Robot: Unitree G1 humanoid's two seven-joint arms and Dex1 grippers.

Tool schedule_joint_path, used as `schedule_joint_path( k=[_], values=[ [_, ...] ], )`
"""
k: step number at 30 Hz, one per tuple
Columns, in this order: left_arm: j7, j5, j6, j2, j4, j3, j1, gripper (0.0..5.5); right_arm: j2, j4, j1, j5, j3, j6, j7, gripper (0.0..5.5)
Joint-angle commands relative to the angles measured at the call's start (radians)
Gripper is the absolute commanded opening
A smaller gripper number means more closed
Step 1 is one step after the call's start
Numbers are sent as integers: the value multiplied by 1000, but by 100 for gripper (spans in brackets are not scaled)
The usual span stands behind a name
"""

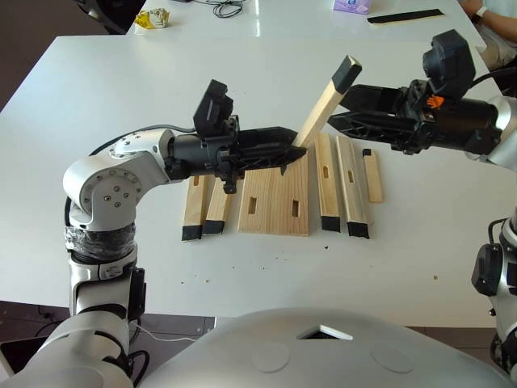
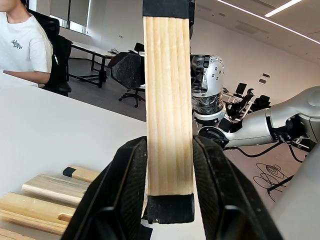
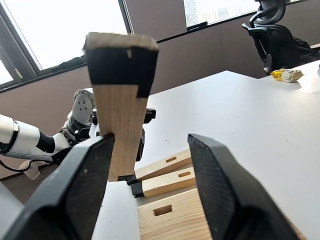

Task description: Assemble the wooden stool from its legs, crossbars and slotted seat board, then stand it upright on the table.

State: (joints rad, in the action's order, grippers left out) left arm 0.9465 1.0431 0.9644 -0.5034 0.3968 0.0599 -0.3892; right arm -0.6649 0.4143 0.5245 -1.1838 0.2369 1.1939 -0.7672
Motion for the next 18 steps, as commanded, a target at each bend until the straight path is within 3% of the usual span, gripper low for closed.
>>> schedule_joint_path(
  k=[1,18],
  values=[
    [0,-6,-6,-17,13,-23,5,132,-5,4,4,-73,0,18,22,273],
    [17,-10,-7,-66,17,-60,19,132,-61,-21,46,-108,-66,3,13,273]
  ],
)
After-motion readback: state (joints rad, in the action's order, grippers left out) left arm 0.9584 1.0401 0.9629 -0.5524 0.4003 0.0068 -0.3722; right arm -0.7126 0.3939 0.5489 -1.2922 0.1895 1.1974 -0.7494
